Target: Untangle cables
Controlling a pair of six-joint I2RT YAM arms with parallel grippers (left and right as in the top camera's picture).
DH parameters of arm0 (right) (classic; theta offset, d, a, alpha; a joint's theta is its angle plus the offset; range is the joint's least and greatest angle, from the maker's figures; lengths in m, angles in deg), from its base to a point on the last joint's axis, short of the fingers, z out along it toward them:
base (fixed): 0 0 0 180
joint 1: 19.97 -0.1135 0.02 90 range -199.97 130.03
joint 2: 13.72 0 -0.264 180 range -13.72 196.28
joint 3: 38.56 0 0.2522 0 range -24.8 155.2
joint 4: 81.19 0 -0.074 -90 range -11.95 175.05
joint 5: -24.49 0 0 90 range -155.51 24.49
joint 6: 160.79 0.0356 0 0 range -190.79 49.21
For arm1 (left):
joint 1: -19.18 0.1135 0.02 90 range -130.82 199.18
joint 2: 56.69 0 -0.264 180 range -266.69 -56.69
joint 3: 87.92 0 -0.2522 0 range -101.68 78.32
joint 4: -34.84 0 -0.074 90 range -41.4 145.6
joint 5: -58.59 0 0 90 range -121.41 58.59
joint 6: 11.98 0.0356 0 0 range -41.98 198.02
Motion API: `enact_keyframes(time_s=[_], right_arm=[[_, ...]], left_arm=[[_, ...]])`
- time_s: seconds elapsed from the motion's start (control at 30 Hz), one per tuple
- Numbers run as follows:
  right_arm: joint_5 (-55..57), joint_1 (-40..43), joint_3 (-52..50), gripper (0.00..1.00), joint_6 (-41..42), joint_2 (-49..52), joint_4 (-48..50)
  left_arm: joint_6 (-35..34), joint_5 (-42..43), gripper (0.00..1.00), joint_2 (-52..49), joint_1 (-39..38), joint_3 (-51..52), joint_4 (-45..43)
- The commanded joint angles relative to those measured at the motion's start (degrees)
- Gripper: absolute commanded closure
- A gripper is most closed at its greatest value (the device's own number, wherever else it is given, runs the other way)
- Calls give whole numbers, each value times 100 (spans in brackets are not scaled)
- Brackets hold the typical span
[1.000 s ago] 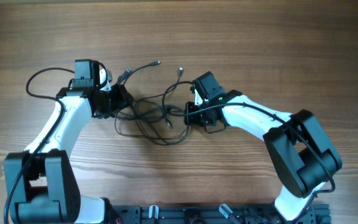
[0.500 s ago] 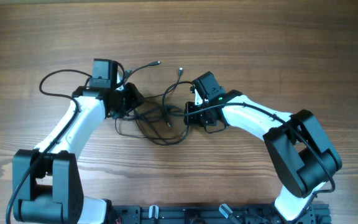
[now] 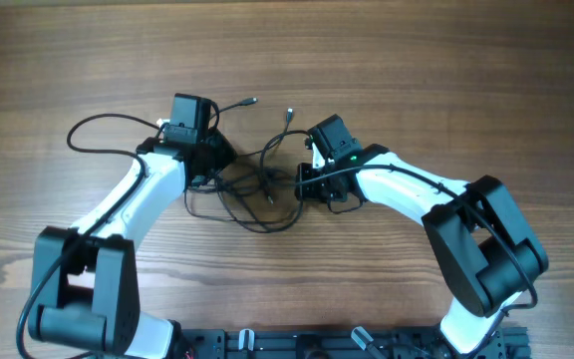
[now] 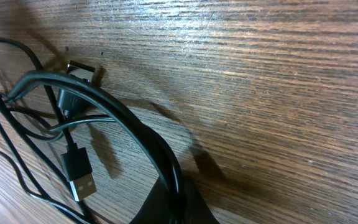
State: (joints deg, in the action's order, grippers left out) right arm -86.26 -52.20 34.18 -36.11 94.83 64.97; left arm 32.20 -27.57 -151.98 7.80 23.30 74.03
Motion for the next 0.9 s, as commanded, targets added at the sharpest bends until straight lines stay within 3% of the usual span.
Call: enact_keyframes(time_s=[0.0,0.2,0.5,0.87], right_arm=[[385,4,-39,96,44,177,-76],[385,4,-39,96,44,177,-74],[385,4,-39,96,44,177,-74],[385,4,-39,96,46,177,-72]], left_arm=[[-116,-302,53,-236,-13,-11,-83],[-116,-697,53,-271,-13,-11,-254],[-118,-623,53,-492,-13,-11,-258],[-118,57,55,-492,-13,-11,-448]])
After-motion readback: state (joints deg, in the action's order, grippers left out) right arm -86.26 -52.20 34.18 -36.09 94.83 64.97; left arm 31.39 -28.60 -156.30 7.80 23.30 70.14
